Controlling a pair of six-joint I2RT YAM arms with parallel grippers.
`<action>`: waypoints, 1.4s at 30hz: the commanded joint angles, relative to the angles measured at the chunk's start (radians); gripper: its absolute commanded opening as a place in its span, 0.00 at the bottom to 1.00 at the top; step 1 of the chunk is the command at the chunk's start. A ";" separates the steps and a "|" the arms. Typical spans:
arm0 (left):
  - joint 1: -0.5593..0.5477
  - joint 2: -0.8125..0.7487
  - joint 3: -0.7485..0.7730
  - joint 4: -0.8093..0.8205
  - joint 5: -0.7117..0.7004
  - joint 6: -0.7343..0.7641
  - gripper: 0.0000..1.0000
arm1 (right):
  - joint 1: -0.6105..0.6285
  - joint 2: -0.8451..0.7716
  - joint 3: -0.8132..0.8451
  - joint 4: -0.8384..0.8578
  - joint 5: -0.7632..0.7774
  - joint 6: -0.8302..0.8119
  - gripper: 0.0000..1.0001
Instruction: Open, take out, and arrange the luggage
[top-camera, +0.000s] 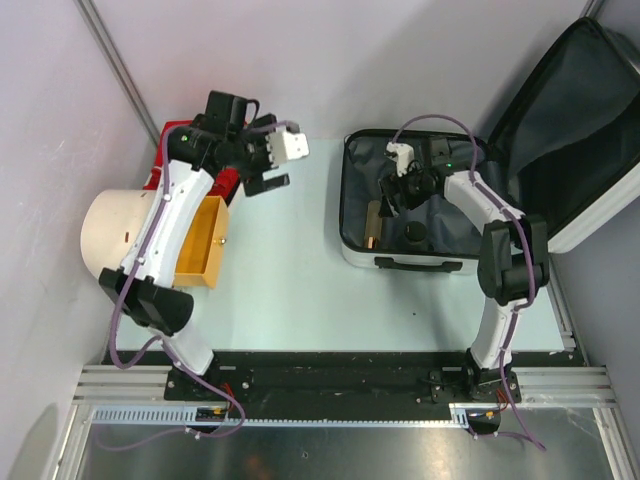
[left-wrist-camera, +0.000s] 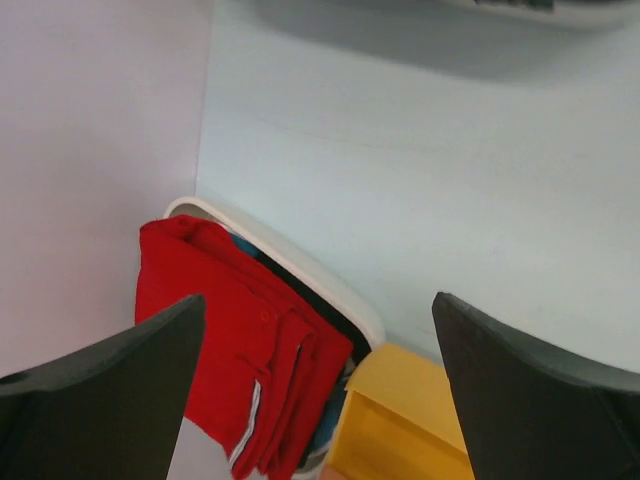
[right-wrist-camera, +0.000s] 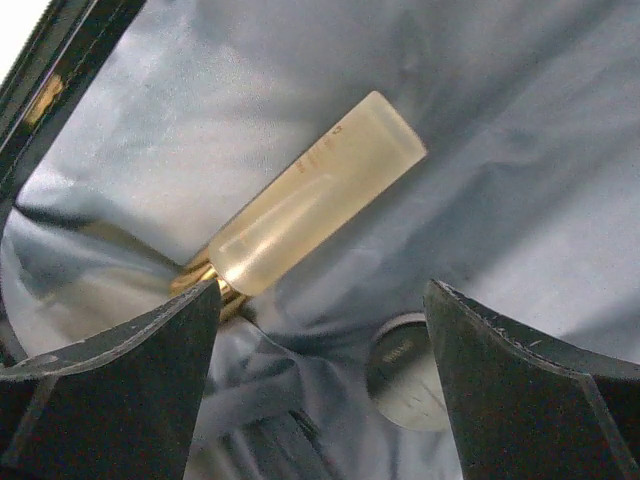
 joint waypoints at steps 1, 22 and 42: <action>0.002 0.058 0.167 0.008 0.108 -0.319 1.00 | 0.052 0.048 0.020 0.070 0.074 0.215 0.86; 0.006 -0.155 -0.121 0.327 0.029 -0.620 1.00 | 0.134 0.277 0.060 0.176 0.280 0.667 0.70; 0.006 -0.231 -0.290 0.514 0.216 -0.512 1.00 | -0.009 0.162 0.090 0.187 -0.105 0.631 0.00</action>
